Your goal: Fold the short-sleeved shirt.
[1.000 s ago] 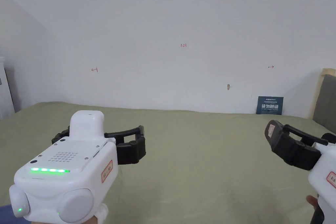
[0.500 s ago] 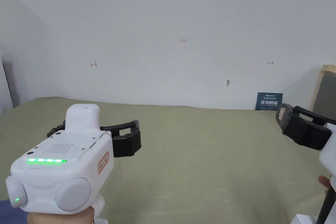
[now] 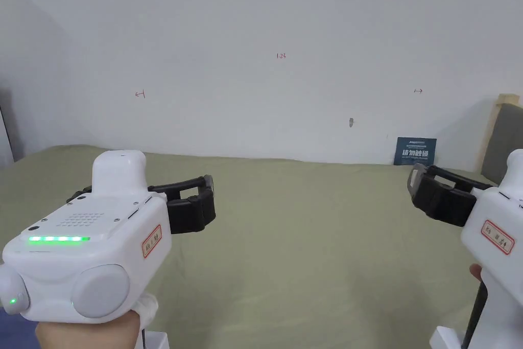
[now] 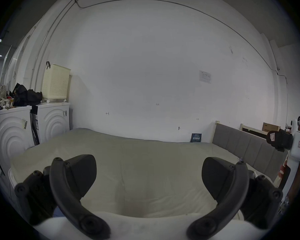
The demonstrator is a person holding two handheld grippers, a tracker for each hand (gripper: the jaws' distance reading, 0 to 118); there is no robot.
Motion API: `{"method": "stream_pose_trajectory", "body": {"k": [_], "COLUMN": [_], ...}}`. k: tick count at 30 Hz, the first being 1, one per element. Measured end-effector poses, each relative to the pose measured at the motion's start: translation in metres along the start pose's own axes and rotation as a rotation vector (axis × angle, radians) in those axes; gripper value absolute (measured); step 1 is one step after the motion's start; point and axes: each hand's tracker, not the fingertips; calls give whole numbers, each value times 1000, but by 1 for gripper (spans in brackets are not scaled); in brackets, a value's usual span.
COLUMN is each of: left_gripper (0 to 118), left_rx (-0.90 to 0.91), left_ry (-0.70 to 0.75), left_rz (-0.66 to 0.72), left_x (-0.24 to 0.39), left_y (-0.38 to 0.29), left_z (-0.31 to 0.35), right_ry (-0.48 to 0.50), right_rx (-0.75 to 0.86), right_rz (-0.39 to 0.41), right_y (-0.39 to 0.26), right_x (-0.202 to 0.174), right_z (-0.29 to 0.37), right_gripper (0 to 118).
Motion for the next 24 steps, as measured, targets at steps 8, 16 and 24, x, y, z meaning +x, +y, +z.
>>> {"method": "stream_pose_trajectory", "body": {"k": [8,16,24], "left_gripper": [118,118,118], "left_rx": [-25,-28,-13], "left_ry": [-23,-13,-1], "left_rz": [53,30,-29], "left_x": [-8,-1,6], "left_y": [-6,-8,-8], "left_z": [-5,-3,0], "right_ry": [9,-19,31], "right_rx": [-20,-36,91], "right_rz": [85,113,215], "right_y": [-3,-16,-43], "right_x": [-9,-14,-18], "right_z": [5,12,21], "right_gripper": [118,118,118]}}
